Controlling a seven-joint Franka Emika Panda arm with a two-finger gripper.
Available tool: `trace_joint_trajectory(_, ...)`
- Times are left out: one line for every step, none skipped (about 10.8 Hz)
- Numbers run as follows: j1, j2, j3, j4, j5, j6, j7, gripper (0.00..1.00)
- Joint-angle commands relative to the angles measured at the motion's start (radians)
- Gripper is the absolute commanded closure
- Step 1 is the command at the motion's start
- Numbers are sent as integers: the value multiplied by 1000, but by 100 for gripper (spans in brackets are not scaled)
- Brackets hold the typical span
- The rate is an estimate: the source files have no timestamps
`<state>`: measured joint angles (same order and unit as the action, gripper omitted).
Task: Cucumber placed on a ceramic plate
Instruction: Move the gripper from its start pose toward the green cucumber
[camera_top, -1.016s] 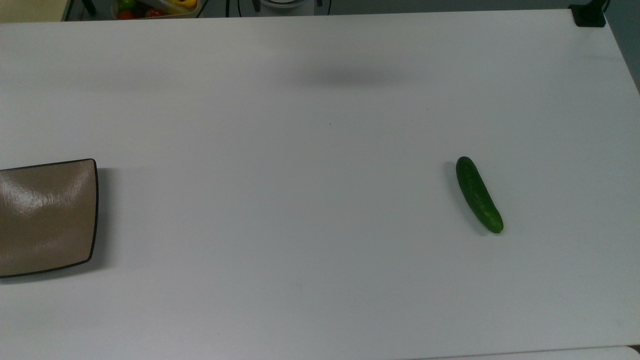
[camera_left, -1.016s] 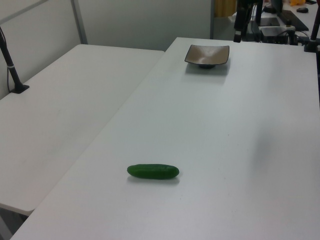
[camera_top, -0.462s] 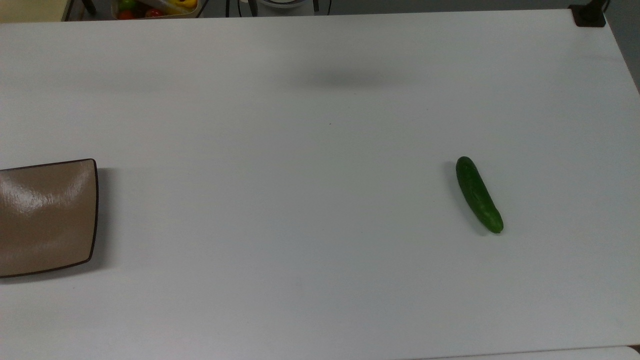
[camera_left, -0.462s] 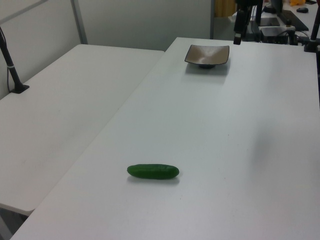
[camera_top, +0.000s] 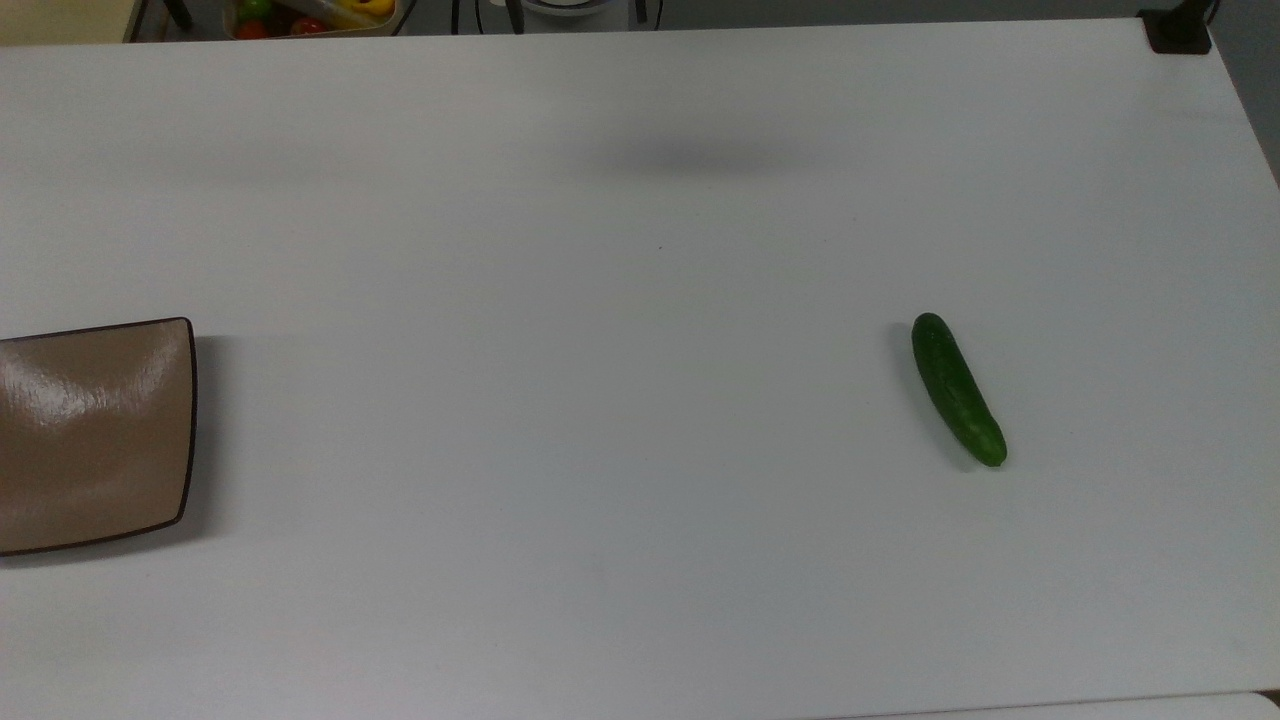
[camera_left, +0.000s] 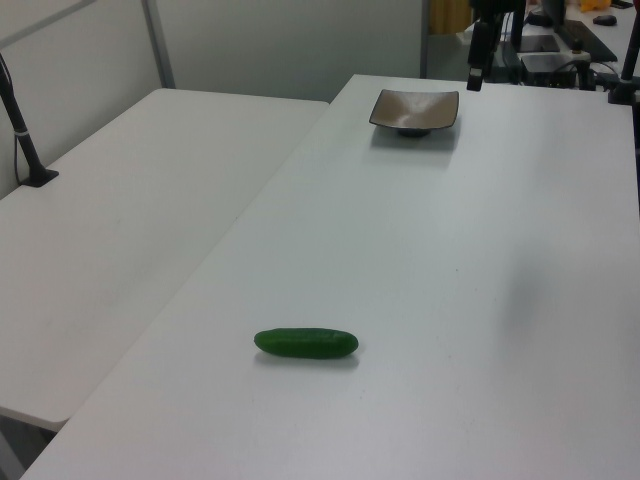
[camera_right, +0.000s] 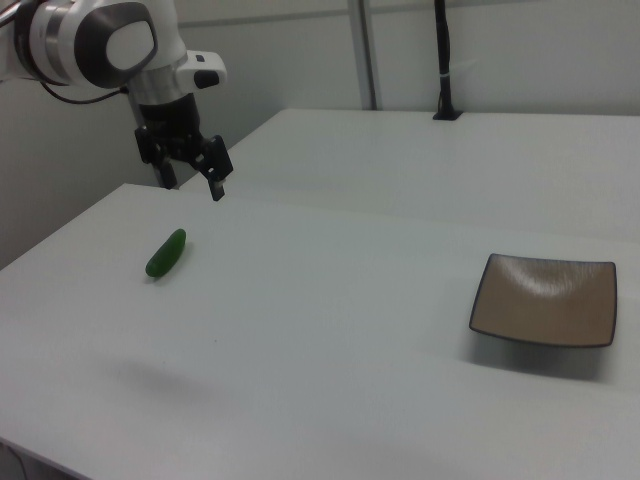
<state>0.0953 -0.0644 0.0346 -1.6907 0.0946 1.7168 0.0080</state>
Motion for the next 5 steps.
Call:
trace_joint_trajectory(64, 21, 4, 0, -10, 23, -2, 0)
trace_joint_trajectory(93, 52, 4, 44, -7, 23, 3, 0)
trace_joint_trajectory(115, 79, 4, 75, 7, 27, 13, 0)
trace_joint_trajectory(150, 121, 4, 109, -1, 40, 59, 0)
trace_joint_trajectory(197, 170, 4, 147, -12, 78, 114, 0)
